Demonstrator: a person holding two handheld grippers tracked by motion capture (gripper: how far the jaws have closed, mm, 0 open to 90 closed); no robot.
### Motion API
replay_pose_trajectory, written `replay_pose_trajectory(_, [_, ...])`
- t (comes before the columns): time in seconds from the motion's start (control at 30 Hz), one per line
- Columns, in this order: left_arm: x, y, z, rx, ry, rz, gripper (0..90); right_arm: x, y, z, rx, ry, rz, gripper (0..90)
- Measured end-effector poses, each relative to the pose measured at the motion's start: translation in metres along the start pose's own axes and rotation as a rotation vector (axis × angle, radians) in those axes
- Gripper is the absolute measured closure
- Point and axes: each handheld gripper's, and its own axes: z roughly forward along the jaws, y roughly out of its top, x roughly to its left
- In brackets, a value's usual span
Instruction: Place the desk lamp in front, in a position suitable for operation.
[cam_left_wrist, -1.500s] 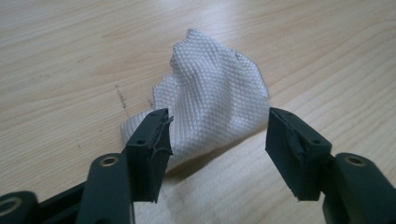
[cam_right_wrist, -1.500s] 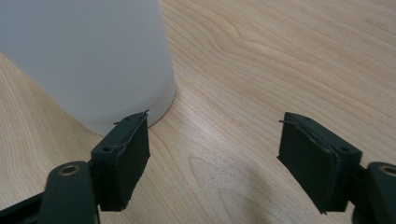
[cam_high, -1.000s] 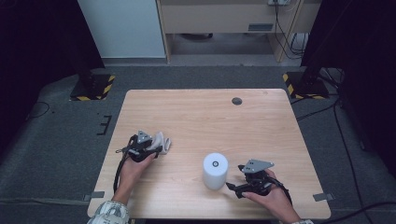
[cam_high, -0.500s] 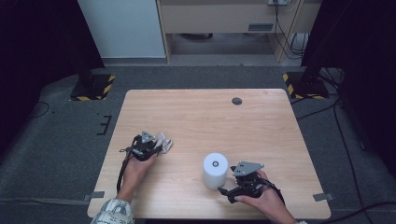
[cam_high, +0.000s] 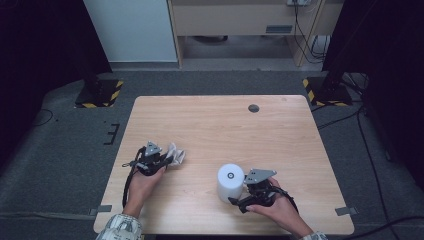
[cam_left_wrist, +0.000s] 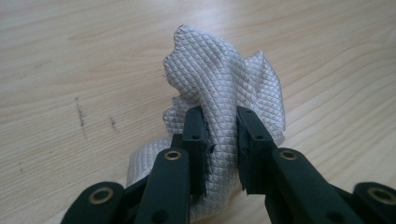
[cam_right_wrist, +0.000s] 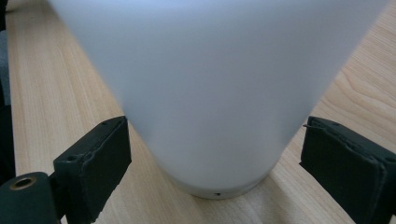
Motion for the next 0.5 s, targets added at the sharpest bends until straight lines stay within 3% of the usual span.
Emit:
replay_pose_trajectory(0.3, [-0.037, 0.02, -0.028, -0.05, -0.057, 0.106, 75.3, 0.003, -0.001, -0.002, -0.018, -0.032, -0.016, 10.2])
replay_pose_trajectory(0.5, [-0.065, 0.049, -0.048, -0.094, -0.141, 0.175, 75.3, 0.004, -0.001, -0.001, -0.025, -0.035, -0.02, 12.4])
